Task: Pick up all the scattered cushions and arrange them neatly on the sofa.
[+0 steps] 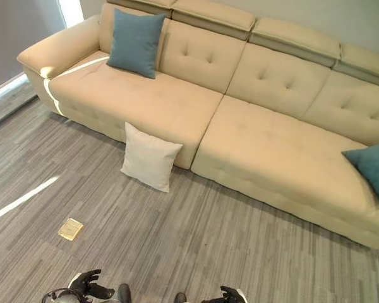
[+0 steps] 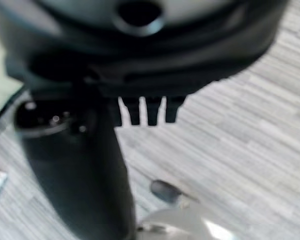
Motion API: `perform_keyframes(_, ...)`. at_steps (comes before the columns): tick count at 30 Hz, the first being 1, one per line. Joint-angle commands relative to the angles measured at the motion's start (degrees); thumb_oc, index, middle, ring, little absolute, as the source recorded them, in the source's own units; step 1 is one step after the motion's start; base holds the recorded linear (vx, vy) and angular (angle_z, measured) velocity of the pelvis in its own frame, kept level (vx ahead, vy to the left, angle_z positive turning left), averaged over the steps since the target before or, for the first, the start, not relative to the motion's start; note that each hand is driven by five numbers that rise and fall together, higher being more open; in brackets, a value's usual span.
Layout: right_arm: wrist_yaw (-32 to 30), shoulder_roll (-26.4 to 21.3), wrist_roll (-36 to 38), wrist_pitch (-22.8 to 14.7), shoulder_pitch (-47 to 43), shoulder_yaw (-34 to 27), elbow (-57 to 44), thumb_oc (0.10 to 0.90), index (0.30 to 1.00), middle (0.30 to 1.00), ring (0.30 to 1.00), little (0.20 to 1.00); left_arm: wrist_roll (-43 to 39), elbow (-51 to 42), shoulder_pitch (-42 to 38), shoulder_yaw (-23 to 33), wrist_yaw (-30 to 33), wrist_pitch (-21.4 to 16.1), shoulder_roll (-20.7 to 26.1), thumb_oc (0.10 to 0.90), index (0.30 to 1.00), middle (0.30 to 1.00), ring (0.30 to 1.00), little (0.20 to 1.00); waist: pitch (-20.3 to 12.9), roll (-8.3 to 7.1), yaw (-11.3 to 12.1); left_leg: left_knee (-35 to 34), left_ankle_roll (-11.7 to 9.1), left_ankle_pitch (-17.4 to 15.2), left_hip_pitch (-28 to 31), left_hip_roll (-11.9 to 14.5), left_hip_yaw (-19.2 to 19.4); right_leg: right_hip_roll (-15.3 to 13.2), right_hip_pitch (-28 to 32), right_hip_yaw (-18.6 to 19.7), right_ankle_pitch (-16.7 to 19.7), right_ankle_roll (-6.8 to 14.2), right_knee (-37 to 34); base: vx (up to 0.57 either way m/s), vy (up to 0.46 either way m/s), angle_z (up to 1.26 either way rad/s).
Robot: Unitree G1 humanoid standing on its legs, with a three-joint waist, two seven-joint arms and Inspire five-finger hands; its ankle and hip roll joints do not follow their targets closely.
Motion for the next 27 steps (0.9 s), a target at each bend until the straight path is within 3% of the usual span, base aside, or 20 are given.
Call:
perform_keyframes(1,-0.24,-1.37,-1.48,0.19,-0.71,2.92,-1.08,0.800,0.900,0.900,0.900,0.900,0.46,0.01,-0.75,0.01,0.36,-1.25,-0.41,0.800,0.900,0.900,0.900,0.900,-0.48,1.25,0.73,3.52,2.82,-6.38,-2.78,-1.92,-3.64,-0.46,-5.79,3.61,-0.36,3.86,17.65,0.15,0.172,0.04)
perform_keyframes(4,-0.24,-1.23,-1.41,0.03,-0.85,3.10,-1.46,0.800,0.900,0.900,0.900,0.900,1.05,0.15,-0.81,-0.26,0.46,-1.31,-0.16,0.800,0.900,0.900,0.900,0.900,-0.12,2.12,0.22,2.38,3.11,-6.36,-1.39,-1.97,-5.14,0.98,-8.83,5.56,-0.74,3.19,21.82,0.16,0.107,0.15)
perform_keyframes(5,-0.03,-1.12,-1.24,0.02,-0.87,3.16,-1.40,0.800,0.900,0.900,0.900,0.900,1.12,0.24,-0.99,-0.26,0.37,-1.28,-0.09,0.800,0.900,0.900,0.900,0.900,0.14,2.61,-0.56,0.95,3.05,-6.39,0.52,-2.44,-6.80,3.54,-10.87,7.55,-2.15,2.45,21.25,0.22,0.047,0.28)
perform_keyframes(7,0.10,-1.29,-1.14,0.07,-0.96,3.22,-1.06,0.800,0.900,0.900,0.900,0.900,1.00,0.33,-1.31,-0.27,0.31,-1.39,-0.13,0.800,0.900,0.900,0.900,0.900,0.67,2.73,-1.37,-0.21,2.95,-6.74,2.01,-2.97,-8.44,5.99,-13.42,8.93,-3.41,1.31,17.02,0.27,0.022,0.30)
perform_keyframes(9,0.14,-1.59,-1.00,0.26,-0.81,3.11,-0.75,0.800,0.900,0.900,0.900,0.900,1.28,0.63,-1.42,-0.62,0.22,-1.54,-0.30,0.800,0.900,0.900,0.900,0.900,1.09,2.18,-2.51,-0.45,2.80,-7.44,3.36,-4.18,-10.54,7.51,-14.92,11.25,-2.03,1.10,10.78,0.20,-0.017,0.36)
perform_keyframes(12,0.30,-1.89,-0.97,0.54,-0.10,2.68,0.21,0.800,0.900,0.900,0.900,0.900,1.34,0.99,-1.60,-0.57,-0.04,-1.63,-0.65,0.800,0.900,0.900,0.900,0.900,1.19,1.61,-3.71,0.30,2.30,-9.26,5.47,-5.64,-13.49,8.98,-14.69,13.75,-0.12,1.21,5.62,0.28,-0.038,1.06)
perform_keyframes(14,0.36,-2.08,-1.02,0.35,0.61,2.49,0.83,0.800,0.900,0.900,0.900,0.900,1.79,1.55,-1.01,-0.50,-0.01,-1.62,-0.90,0.800,0.900,0.900,0.900,0.900,0.38,1.69,-3.84,1.08,2.03,-10.58,6.33,-5.64,-14.08,9.23,-13.08,14.28,-0.54,0.02,5.09,0.29,-0.078,0.93)
perform_keyframes(17,0.54,-2.42,-0.16,-0.17,1.18,1.50,1.09,0.800,0.900,0.900,0.900,0.900,1.55,1.67,-0.35,-0.31,-0.56,-1.68,-1.24,0.800,0.900,0.900,0.900,0.900,-0.90,2.20,-4.18,5.01,-0.84,-10.06,6.17,-4.08,-13.30,9.55,-10.47,13.48,-1.36,-1.40,3.71,0.24,-0.100,0.32)
perform_keyframes(20,0.41,-2.71,1.00,-0.29,0.35,1.31,0.76,0.800,0.900,0.900,0.900,0.900,1.01,0.96,-1.24,-0.71,-0.48,-1.55,-0.97,0.800,0.900,0.900,0.900,0.900,0.33,1.08,-3.85,19.62,-4.03,-5.47,-0.52,-2.68,-10.97,9.04,-7.54,13.19,-2.13,-3.24,3.00,0.10,-0.103,0.43)
perform_keyframes(22,0.28,-2.90,1.41,-0.37,0.02,1.30,0.50,0.800,0.900,0.900,0.900,0.900,0.78,0.56,-1.65,-0.90,-0.31,-1.54,-0.95,0.800,0.900,0.900,0.900,0.900,0.95,0.59,-3.61,24.33,-4.17,-4.69,-3.16,-1.90,-9.94,8.82,-6.78,12.94,-2.39,-3.97,2.81,0.05,-0.056,0.17)
perform_keyframes(24,0.09,-3.25,2.30,-0.11,-0.04,1.25,0.43,0.800,0.900,0.900,0.900,0.900,0.64,0.10,-1.77,-1.18,-0.10,-1.45,-1.06,0.800,0.900,0.900,0.900,0.900,1.04,-0.27,-3.28,27.06,-2.93,-5.10,-6.22,0.99,-5.04,7.93,-3.93,12.35,-3.69,-4.83,1.72,0.20,-0.046,0.07)
perform_keyframes(27,0.12,-3.33,1.92,-0.02,0.16,1.54,0.49,0.800,0.900,0.900,0.900,0.900,0.83,0.17,-1.53,-1.78,-0.19,-1.36,-1.15,0.800,0.900,0.900,0.900,0.900,0.48,-0.64,-2.61,19.39,-1.77,-7.68,-8.39,1.52,-4.01,7.31,-1.89,12.15,-5.24,-3.88,0.38,0.25,0.044,0.13)
